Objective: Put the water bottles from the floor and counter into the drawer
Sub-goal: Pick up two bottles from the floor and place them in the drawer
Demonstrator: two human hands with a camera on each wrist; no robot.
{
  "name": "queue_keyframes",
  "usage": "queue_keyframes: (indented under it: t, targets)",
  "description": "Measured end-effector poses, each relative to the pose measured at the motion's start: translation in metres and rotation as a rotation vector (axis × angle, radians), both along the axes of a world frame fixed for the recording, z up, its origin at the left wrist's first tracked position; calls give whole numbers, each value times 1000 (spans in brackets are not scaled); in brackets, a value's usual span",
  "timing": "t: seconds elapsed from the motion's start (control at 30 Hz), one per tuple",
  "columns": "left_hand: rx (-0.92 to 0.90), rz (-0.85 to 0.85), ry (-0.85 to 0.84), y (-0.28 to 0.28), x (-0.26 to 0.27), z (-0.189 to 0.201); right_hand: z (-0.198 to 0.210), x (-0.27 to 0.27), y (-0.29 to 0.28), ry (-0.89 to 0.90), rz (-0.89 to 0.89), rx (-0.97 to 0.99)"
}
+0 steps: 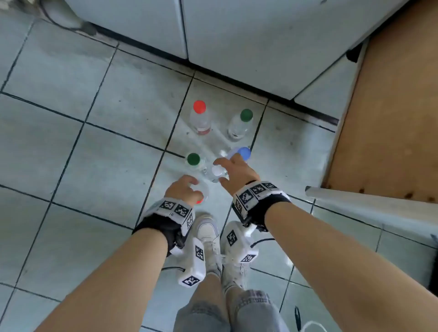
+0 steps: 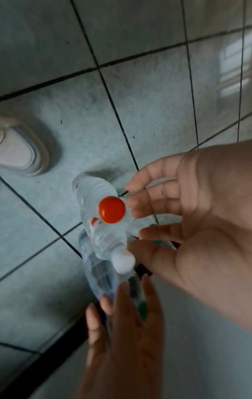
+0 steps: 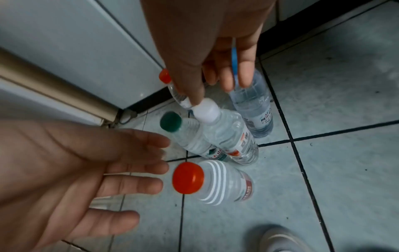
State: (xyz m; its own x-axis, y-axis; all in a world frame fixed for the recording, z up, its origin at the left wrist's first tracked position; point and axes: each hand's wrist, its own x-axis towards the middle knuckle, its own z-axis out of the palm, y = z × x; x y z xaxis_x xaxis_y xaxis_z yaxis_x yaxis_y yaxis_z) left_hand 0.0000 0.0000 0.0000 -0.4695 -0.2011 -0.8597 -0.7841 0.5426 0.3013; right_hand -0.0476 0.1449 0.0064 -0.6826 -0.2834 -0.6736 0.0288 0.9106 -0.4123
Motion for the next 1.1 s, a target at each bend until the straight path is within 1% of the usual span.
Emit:
queue_keyframes:
  t: [0.1,0.23,0.3,0.4,0.47,0.57,0.63,0.73,0.83,0.97,1.1]
  targets:
    - [-46,-168,22,4,7,-19,-21,-5,-4,-4,120,93]
    - [-155,-337,43,8,7,-29,-44,-7,-6,-56,160,65]
    - [-169,-431,39,9,4,-29,-48,-8,-9,-87,159,45]
    - [-197,-568,-8,11,-1,-28,-47,-10,-10,-120,161,73]
    - [-209,-560,-9,9,-3,-26,-44,-7,-4,-138,154,104]
    - [-202,-358,24,1,1,-14,-28,-1,8,-107,174,146]
    - [-188,-265,37,1,8,6,-7,5,13,-76,183,164]
    - [-191,-247,25,2,13,55,46,16,18,-51,180,149]
    - [-227,-310,36,2,4,126,120,28,26,-21,191,135]
    - [-254,-476,119,13,-21,244,231,30,44,22,216,114]
    - [-236,-692,197,35,-54,366,362,13,56,96,165,84]
